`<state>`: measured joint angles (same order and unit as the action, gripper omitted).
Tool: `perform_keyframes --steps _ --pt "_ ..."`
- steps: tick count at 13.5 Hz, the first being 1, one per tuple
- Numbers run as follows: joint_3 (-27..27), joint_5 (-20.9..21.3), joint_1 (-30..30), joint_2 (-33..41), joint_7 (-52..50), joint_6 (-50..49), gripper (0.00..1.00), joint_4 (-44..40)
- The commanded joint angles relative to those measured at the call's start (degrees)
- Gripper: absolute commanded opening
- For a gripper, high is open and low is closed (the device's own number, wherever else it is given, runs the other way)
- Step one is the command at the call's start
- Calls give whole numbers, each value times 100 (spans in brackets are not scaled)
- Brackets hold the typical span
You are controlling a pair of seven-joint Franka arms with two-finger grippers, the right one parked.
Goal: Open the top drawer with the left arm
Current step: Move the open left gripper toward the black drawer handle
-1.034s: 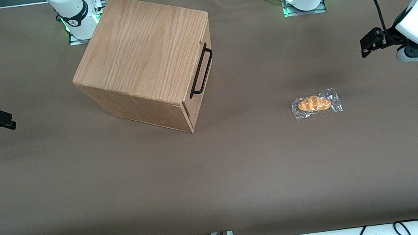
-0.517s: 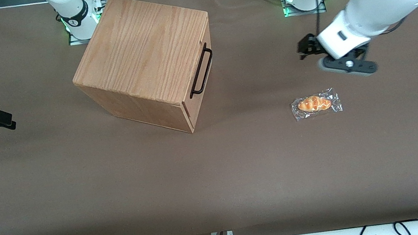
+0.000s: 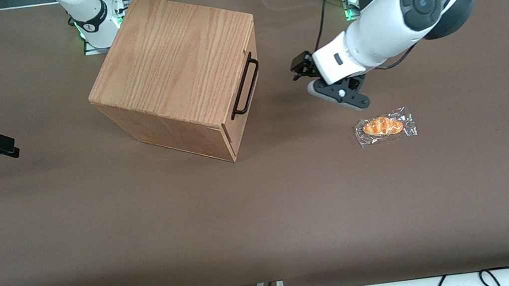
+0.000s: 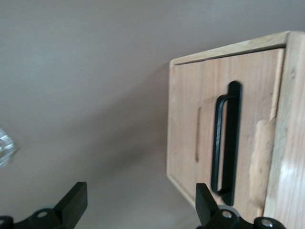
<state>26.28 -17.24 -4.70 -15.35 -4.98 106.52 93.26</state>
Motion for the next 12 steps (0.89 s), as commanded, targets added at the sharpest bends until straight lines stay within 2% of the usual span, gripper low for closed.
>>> perform_keyframes --steps 1,7,12 --pt "44 -148 -267 -143 -12 613 100 218" --pt "518 -157 -391 -241 -108 1818 100 956" --pt "589 -131 -479 -328 -223 2161 100 1167"
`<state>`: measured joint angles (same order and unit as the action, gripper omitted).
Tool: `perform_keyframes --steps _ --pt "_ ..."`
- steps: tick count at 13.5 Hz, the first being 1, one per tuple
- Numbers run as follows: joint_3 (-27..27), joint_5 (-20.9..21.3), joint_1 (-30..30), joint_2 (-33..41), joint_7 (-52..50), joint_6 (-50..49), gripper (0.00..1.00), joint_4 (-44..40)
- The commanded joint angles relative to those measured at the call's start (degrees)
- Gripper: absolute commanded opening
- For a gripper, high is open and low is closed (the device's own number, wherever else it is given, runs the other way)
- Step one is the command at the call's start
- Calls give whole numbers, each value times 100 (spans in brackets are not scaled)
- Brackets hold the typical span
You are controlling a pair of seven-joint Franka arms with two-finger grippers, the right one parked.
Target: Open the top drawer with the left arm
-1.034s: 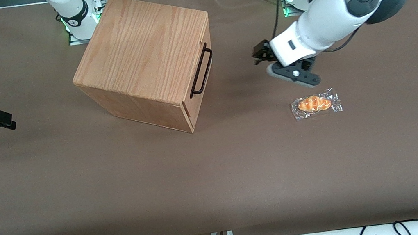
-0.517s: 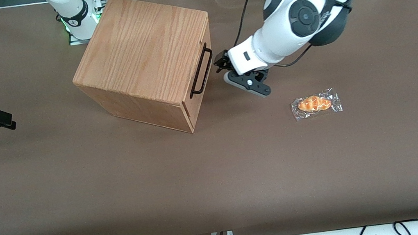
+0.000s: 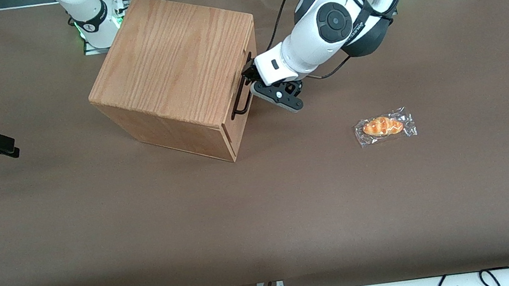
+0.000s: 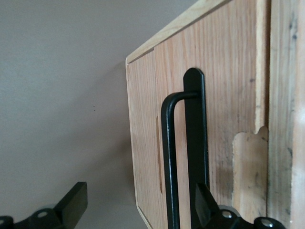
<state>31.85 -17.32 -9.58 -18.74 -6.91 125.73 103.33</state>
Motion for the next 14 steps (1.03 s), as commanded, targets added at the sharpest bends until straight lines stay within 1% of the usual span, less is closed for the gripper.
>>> perform_keyframes --steps 1,7,11,14 --pt "49 -123 -8 19 -29 415 100 291" --pt "40 -88 -96 -7 -125 566 100 416" --pt "32 -61 -88 -7 -846 505 100 530" --pt "14 0 -61 11 -855 487 100 574"
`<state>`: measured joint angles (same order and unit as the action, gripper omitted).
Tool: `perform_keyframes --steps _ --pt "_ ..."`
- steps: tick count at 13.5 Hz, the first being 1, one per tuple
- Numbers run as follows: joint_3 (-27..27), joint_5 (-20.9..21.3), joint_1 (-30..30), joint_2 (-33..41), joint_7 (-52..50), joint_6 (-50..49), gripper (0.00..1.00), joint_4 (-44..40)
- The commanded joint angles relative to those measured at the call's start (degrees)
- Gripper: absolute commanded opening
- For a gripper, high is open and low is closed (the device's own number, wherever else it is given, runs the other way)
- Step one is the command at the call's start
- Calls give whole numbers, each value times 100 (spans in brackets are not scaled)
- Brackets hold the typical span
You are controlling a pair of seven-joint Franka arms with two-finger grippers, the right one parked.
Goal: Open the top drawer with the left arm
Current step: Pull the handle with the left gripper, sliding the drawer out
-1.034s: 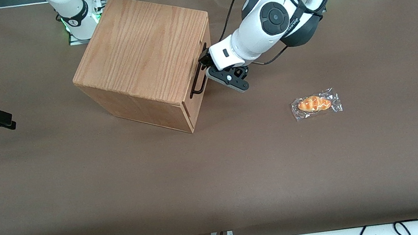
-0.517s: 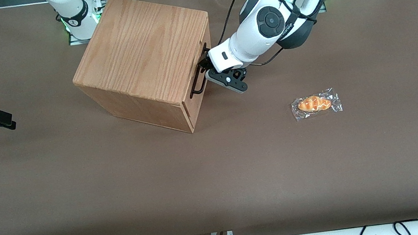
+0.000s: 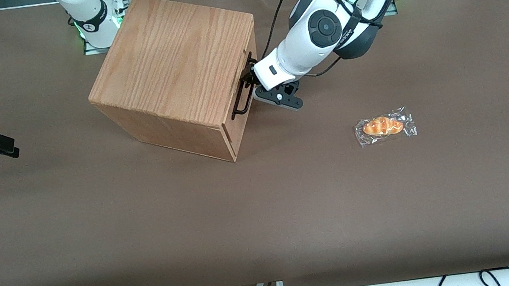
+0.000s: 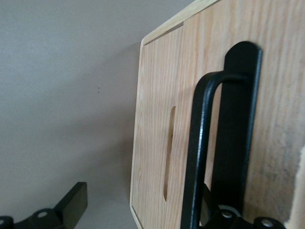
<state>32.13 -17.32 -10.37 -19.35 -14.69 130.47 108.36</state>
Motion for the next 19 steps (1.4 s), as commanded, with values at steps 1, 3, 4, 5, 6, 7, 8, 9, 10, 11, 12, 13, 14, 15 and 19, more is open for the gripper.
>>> perform_keyframes --steps 1,3,4,5,6,7,8,9,10,11,12,13,14,15,19 --pt "-22 148 26 63 -96 13 100 71" --pt "-22 194 43 63 -96 4 100 71" --pt "-40 194 52 72 -87 -57 100 71" --pt "-57 263 61 81 -78 -83 100 71" --pt "-75 395 78 81 -87 -92 100 71" --pt "-110 465 113 90 -87 -136 100 71" --pt "-154 484 131 90 -87 -180 100 71" --pt "-180 484 140 98 -87 -241 100 71" --pt "-198 492 157 107 -78 -320 100 63" --pt "-250 493 166 133 -70 -330 100 62" --pt "-268 493 184 151 -61 -365 100 62" --pt "-277 493 236 169 -52 -487 100 54" --pt "-303 493 272 186 -43 -566 100 54" --pt "-321 536 289 204 -43 -593 100 45" --pt "-313 624 395 256 -43 -699 100 27"
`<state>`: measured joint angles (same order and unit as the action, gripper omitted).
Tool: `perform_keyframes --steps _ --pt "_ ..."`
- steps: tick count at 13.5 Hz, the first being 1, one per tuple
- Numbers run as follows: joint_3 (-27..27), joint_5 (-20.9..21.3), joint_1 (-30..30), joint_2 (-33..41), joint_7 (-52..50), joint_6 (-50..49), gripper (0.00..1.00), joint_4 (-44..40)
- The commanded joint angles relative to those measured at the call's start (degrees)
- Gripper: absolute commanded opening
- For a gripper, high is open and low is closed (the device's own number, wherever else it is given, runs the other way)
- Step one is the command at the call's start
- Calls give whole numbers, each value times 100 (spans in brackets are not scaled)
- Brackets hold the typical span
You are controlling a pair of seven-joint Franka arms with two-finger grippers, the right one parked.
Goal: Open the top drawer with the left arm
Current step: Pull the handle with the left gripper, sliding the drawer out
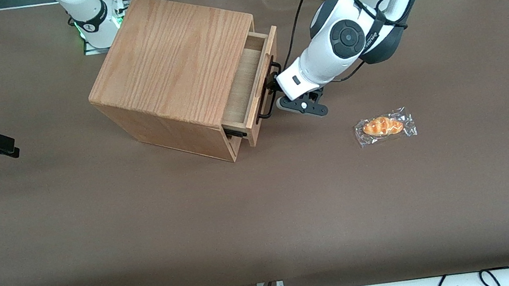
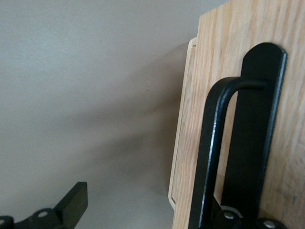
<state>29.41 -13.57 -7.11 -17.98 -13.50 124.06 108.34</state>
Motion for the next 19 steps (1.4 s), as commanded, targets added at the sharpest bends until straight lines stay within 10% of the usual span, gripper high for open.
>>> perform_keyframes --steps 1,19 --pt "-50 250 105 128 -162 -127 100 21" --pt "-120 241 826 198 936 -522 100 -14"
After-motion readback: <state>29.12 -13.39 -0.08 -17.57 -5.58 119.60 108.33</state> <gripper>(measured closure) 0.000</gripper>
